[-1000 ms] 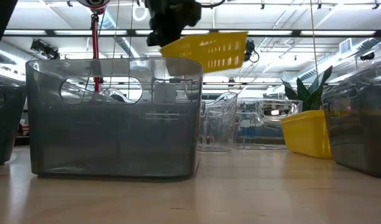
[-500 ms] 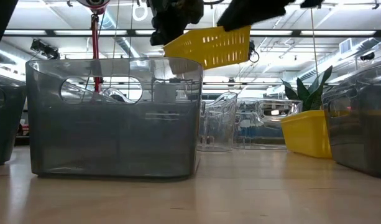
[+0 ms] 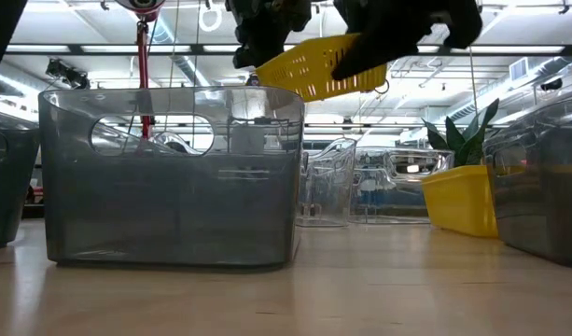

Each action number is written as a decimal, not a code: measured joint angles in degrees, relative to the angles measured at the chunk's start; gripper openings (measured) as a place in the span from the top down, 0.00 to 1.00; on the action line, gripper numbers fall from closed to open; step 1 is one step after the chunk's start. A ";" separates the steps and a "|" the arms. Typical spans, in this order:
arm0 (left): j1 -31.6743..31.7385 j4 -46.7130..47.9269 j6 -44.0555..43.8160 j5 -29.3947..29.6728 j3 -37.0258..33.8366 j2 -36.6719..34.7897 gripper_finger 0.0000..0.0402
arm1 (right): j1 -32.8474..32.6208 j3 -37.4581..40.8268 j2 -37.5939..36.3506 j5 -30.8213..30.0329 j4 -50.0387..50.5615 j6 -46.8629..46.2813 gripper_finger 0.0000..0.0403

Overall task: Stack baskets by color
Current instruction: Stack the left yellow bin on top of the stacked yellow bins

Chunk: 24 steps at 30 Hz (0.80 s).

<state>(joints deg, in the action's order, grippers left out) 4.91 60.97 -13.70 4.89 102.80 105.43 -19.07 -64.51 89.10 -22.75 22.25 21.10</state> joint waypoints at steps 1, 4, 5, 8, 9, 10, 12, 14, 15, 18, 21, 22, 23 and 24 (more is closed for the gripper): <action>0.00 -0.08 0.26 0.01 0.00 0.00 0.98 | 0.00 0.00 -0.01 -0.05 -0.17 0.13 0.88; -0.18 -0.44 1.27 -0.07 -0.02 0.00 0.98 | -0.06 -0.02 -0.07 -0.07 -0.71 0.80 0.96; -0.28 -0.48 1.52 -0.02 -0.02 0.00 0.98 | -0.07 -0.04 -0.07 0.07 -0.83 0.83 0.97; -0.79 -1.29 2.41 1.93 -0.02 0.00 0.95 | -0.07 -0.07 -0.07 0.21 -0.77 0.54 0.97; -1.11 -1.53 2.45 3.59 -0.02 0.00 0.92 | -0.07 -0.07 -0.07 0.21 -0.75 0.14 0.96; -1.41 -1.62 2.57 5.44 -0.02 0.00 0.89 | -0.07 -0.04 -0.07 0.30 -0.43 -0.42 0.96; -1.97 -2.11 2.65 8.09 -0.02 -0.02 0.82 | -0.02 0.00 -0.07 0.34 0.02 -0.93 0.96; -2.46 -2.79 3.22 9.91 -0.02 -0.02 0.73 | -0.02 0.00 -0.07 0.34 0.02 -1.35 0.97; -2.64 -3.21 3.22 10.59 -0.02 -0.04 0.69 | -0.02 0.00 -0.07 0.36 0.00 -1.74 0.98; -3.13 -4.03 3.20 13.01 -0.02 -0.04 0.57 | -0.04 0.00 -0.07 -0.22 0.60 -4.02 0.98; -4.19 -2.30 3.95 16.78 -0.03 -0.36 0.49 | -0.53 0.00 -0.10 -2.76 3.50 -7.62 0.98; -4.70 -1.79 4.75 18.40 -0.05 -0.57 0.48 | -0.89 0.00 -0.17 -3.49 4.82 -9.09 0.98; -5.31 -1.90 5.54 19.67 -0.04 -0.70 0.47 | -1.33 0.00 -0.23 -3.76 6.27 -10.85 0.98; -5.91 -1.84 6.65 20.59 -0.04 -0.74 0.46 | -1.90 0.00 -0.40 -3.78 8.06 -12.78 0.98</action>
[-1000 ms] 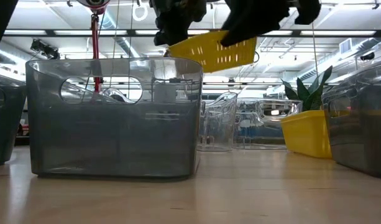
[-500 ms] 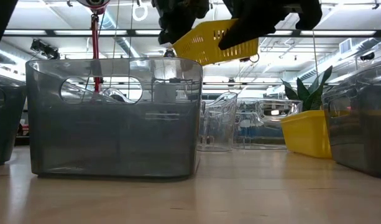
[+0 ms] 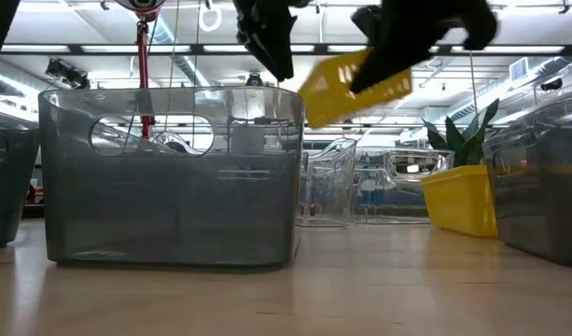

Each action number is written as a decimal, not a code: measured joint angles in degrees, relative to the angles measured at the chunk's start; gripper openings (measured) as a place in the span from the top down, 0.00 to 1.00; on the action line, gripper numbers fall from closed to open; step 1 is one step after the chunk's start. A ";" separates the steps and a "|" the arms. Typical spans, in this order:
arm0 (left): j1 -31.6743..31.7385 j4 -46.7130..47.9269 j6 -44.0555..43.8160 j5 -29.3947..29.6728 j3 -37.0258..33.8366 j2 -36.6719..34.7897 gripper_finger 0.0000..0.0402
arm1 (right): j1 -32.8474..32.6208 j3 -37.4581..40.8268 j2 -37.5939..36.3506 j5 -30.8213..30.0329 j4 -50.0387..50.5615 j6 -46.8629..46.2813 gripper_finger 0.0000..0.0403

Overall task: Stack baskets by color
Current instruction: Stack the left yellow bin on top of the stacked yellow bins

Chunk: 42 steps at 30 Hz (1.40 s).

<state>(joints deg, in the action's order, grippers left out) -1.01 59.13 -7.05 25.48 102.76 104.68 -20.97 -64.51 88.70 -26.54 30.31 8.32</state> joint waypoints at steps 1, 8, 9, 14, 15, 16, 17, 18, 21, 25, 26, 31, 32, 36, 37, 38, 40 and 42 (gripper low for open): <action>-0.59 0.37 0.82 0.30 0.00 0.00 0.46 | -0.73 0.02 -0.25 0.21 1.98 -2.15 0.98; -2.52 0.77 4.27 0.37 0.00 0.07 0.51 | -7.19 0.02 -3.72 -1.77 13.28 -17.17 0.98; -2.52 0.83 4.66 0.43 0.00 0.03 0.53 | -8.17 0.02 -4.28 -2.15 14.64 -19.23 0.98; -3.26 1.79 6.06 0.44 0.00 -0.22 0.57 | -12.60 0.18 -5.66 -2.74 20.28 -30.00 0.98; -3.54 2.09 6.25 0.44 0.00 -0.22 0.58 | -13.55 0.68 -5.87 -3.41 21.05 -32.10 0.98; -3.80 2.21 6.33 0.42 0.00 -0.22 0.58 | -14.45 1.28 -6.01 -4.09 22.13 -34.16 0.98; -4.04 2.18 6.48 0.43 0.00 -0.22 0.59 | -15.25 2.01 -6.12 -4.63 23.13 -36.21 0.98; -4.32 2.15 6.65 0.42 -0.01 -0.21 0.59 | -16.05 2.76 -6.25 -5.08 23.82 -38.10 0.98; -5.03 2.18 7.32 0.41 -0.04 -0.17 0.61 | -17.96 5.83 -7.16 -6.58 23.88 -42.76 0.98; -5.64 2.21 7.74 0.41 -0.04 -0.17 0.62 | -19.16 9.92 -8.24 -7.83 23.47 -47.32 0.98; -5.64 2.22 7.74 0.44 -0.04 -0.17 0.62 | -19.26 10.81 -8.43 -8.06 23.29 -48.27 0.98; -5.64 2.19 7.78 0.42 -0.04 -0.15 0.63 | -19.32 15.40 -9.16 -8.34 17.67 -49.56 0.98; -5.61 2.19 7.78 0.41 -0.04 -0.13 0.63 | -19.30 16.13 -9.19 -8.41 16.17 -49.51 0.97; -5.58 2.37 7.80 0.41 -0.09 -0.35 0.63 | -19.21 18.12 -9.22 -8.58 11.04 -49.30 0.97; -5.60 2.35 7.80 0.43 -0.09 -0.45 0.63 | -19.21 18.35 -9.22 -8.52 9.77 -49.33 0.97; -5.62 2.35 7.80 0.42 -0.09 -0.71 0.63 | -19.21 18.52 -9.22 -8.44 8.50 -49.35 0.97; -5.65 2.45 7.78 0.32 -0.11 -1.30 0.63 | -19.21 18.84 -9.22 -8.50 6.97 -49.27 0.97; -5.63 1.36 7.78 0.28 -0.11 -1.67 0.63 | -19.19 19.22 -9.22 -8.60 5.99 -49.29 0.96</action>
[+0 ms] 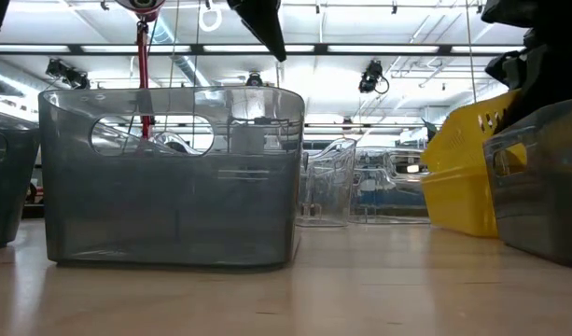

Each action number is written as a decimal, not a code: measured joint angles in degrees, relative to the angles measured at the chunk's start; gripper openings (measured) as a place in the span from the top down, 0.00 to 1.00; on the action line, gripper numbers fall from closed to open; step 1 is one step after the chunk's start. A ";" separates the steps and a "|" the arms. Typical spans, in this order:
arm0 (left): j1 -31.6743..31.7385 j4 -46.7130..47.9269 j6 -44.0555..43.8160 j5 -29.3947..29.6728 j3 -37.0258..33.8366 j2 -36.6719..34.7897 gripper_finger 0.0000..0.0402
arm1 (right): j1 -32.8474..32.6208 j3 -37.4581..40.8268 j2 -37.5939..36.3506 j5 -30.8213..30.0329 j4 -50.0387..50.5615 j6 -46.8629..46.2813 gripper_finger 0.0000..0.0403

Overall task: Stack baskets by color
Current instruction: Stack the left yellow bin on top of the stacked yellow bins

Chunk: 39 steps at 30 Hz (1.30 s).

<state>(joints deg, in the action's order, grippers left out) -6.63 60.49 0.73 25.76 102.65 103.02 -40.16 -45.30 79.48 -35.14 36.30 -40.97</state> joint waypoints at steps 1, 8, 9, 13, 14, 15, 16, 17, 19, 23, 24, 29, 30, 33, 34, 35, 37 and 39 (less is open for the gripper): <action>0.00 -0.04 0.02 -0.06 0.00 -0.17 0.63 | 0.03 0.11 0.00 0.00 0.18 -0.11 0.96; 0.00 -0.96 0.02 -0.08 0.00 -0.39 0.64 | 0.91 0.11 0.00 0.05 0.31 -1.48 0.91; 0.00 -0.93 0.00 -0.09 0.00 -0.39 0.64 | 1.02 0.11 0.00 0.04 0.28 -1.51 0.90; 0.00 -0.83 0.01 -0.09 0.00 -0.39 0.64 | 1.42 0.11 0.02 0.07 -0.14 -1.51 0.86; 0.00 -0.81 0.01 -0.09 0.00 -0.39 0.65 | 1.44 0.11 0.02 0.04 -0.42 -1.51 0.84; 0.00 -0.73 0.01 -0.09 0.00 -0.39 0.65 | 1.43 0.11 0.02 0.04 -0.67 -1.51 0.83; 0.00 -0.62 0.02 -0.09 0.00 -0.39 0.65 | 1.40 0.11 0.02 0.07 -0.73 -1.51 0.81; 0.01 -0.57 0.02 -0.09 0.00 -0.39 0.65 | 1.40 0.11 0.02 0.25 -0.67 -1.52 0.80; 0.00 -0.58 0.02 -0.09 0.00 -0.39 0.65 | 1.42 -0.01 0.02 0.81 -0.43 -1.55 0.77; 0.00 -0.59 0.02 -0.09 0.00 -0.39 0.65 | 1.66 -0.68 0.02 0.81 0.11 -1.64 0.73; 0.00 -0.59 0.01 -0.09 0.00 -0.39 0.65 | 1.95 -0.68 0.02 0.87 0.51 -1.89 0.73; 0.00 -0.61 -0.02 -0.09 0.00 -0.39 0.65 | 2.99 -0.66 -0.08 1.20 3.21 -2.55 0.68; 0.01 -0.61 -0.02 -0.09 0.00 -0.39 0.65 | 3.13 -0.66 -0.19 0.96 3.46 -2.39 0.67; 0.00 -0.61 -0.04 -0.09 0.00 -0.39 0.65 | 3.39 -0.68 -0.28 0.85 4.19 -0.74 0.65; 0.00 -0.61 -0.04 -0.09 0.00 -0.39 0.65 | 3.42 -0.68 -0.28 0.76 4.35 -0.24 0.64; 0.00 -0.63 -0.04 -0.09 0.00 -0.39 0.65 | 3.50 -0.68 -0.28 0.67 4.31 0.21 0.64; 0.02 -0.61 -0.04 -0.09 0.00 -0.39 0.65 | 3.56 -0.68 -0.28 0.66 3.95 0.48 0.64; 0.02 -0.65 -0.03 -0.09 0.00 -0.39 0.65 | 3.56 -0.68 -0.28 0.77 3.34 0.53 0.64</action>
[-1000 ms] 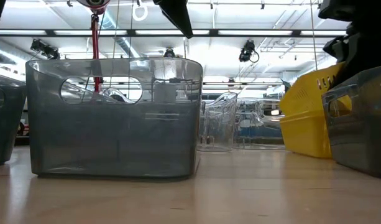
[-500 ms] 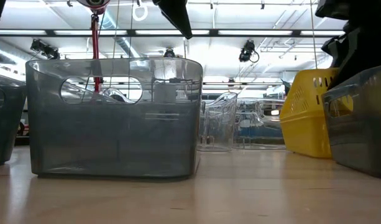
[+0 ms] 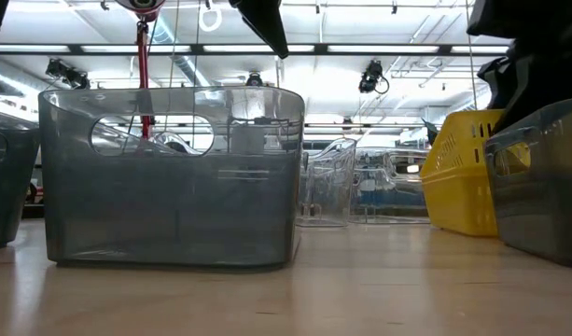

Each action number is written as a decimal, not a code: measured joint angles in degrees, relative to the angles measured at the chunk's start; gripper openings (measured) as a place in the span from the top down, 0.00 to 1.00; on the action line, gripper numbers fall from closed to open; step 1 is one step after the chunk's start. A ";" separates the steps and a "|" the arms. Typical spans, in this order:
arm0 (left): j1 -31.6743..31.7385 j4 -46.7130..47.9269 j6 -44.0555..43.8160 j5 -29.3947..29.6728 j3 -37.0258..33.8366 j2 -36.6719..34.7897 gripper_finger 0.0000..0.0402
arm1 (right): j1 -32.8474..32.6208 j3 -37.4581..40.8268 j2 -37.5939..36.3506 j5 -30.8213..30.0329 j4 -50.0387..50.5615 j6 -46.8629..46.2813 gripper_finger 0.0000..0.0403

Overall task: Stack baskets by color
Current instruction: Stack the left yellow bin on top of the stacked yellow bins

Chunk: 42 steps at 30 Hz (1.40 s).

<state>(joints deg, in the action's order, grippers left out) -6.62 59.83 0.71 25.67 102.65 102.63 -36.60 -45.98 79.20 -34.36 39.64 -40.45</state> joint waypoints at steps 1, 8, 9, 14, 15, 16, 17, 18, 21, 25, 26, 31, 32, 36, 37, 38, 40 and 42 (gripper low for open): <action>0.00 0.02 -0.02 0.00 0.00 0.00 0.65 | 0.00 0.00 0.00 0.55 -0.44 -0.02 0.64; 0.00 -0.07 -0.02 0.00 0.00 0.00 0.65 | 1.00 0.00 0.46 2.64 0.99 -3.64 0.64; 0.00 -0.07 -0.02 0.00 0.00 0.00 0.65 | 1.38 0.00 0.45 2.64 1.42 -4.46 0.64; 0.00 -0.06 -0.35 0.00 0.00 0.00 0.65 | 2.01 0.00 0.44 2.43 -0.37 -4.14 0.64; 0.00 -0.01 -0.37 -0.01 0.00 0.00 0.65 | 1.99 0.00 0.44 2.46 -1.07 -3.66 0.64; 0.00 0.01 -0.37 -0.01 0.00 0.00 0.65 | 1.97 0.00 0.44 2.46 -1.48 -3.48 0.64; 0.00 -0.02 -0.38 -0.01 0.00 0.00 0.65 | 1.97 0.00 0.44 2.46 -1.62 -3.49 0.64; 0.00 0.00 -0.40 -0.02 0.00 0.00 0.65 | 1.92 0.00 0.44 2.46 -1.58 -3.53 0.64; 0.00 0.00 -0.23 -0.01 0.00 0.00 0.65 | 1.92 0.00 0.44 2.44 -1.32 -3.80 0.66; 0.00 0.00 -0.19 0.00 0.00 0.02 0.65 | 1.90 0.00 0.44 2.26 -0.68 -3.10 0.69; 0.00 -0.01 -0.16 0.00 0.00 0.02 0.65 | 1.90 0.00 0.44 2.24 -0.57 -3.05 0.70; 0.00 0.00 0.00 0.00 0.02 0.02 0.65 | 1.90 0.00 0.44 2.14 0.25 -2.90 0.79; 0.00 0.00 0.00 0.00 0.02 0.02 0.65 | 1.88 0.00 0.44 2.20 0.28 -2.76 0.81; 0.05 0.00 0.03 0.00 0.02 0.02 0.65 | 1.88 -1.38 0.44 2.32 2.78 -1.98 0.89; 0.06 0.00 0.03 0.00 0.02 0.02 0.65 | 1.88 -2.11 0.44 2.32 3.65 -1.81 0.90; 0.07 0.00 0.03 0.00 0.02 0.02 0.65 | 1.88 -2.86 0.44 2.25 4.70 -1.58 0.92; 0.07 0.00 0.04 0.00 0.02 0.02 0.65 | 1.84 -3.98 0.43 1.83 6.19 -1.14 0.94; 0.07 0.00 0.03 0.00 0.02 0.02 0.65 | 1.84 -4.15 0.42 2.04 6.08 -0.26 0.95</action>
<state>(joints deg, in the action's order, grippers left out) -6.55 59.83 0.73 25.67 102.67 102.65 -34.76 -50.13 79.61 -32.32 45.72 -40.71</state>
